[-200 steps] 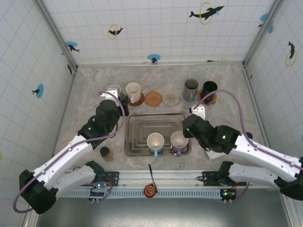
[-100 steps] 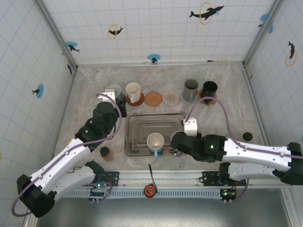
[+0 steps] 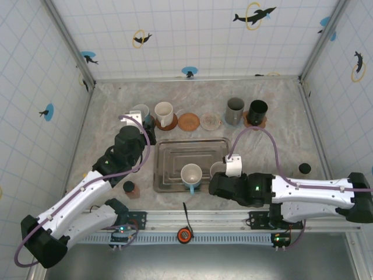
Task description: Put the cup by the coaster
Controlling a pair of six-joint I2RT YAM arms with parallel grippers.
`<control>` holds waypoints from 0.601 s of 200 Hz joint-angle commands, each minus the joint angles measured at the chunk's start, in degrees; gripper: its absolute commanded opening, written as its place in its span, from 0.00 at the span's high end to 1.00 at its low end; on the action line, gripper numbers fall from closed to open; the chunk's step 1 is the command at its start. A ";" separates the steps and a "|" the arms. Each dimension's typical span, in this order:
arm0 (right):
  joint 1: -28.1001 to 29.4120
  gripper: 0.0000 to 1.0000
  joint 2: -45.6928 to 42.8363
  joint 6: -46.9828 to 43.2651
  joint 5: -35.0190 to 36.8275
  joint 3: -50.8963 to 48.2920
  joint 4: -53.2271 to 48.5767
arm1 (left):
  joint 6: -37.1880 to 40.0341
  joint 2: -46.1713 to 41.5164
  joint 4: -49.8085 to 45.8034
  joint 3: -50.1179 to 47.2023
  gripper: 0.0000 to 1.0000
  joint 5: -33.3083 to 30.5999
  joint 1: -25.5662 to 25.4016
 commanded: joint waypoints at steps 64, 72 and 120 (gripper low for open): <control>3.18 0.46 2.79 7.45 -4.98 -4.83 2.78 | 1.11 -0.28 1.03 -1.30 0.62 -0.84 -0.25; 3.26 0.45 2.91 7.53 -5.47 -5.35 3.43 | 1.10 -0.16 1.12 -1.26 0.62 -0.90 -0.32; 2.96 0.43 2.33 8.47 -5.98 -9.33 8.18 | 1.19 0.60 1.40 -1.30 0.62 -1.01 -0.24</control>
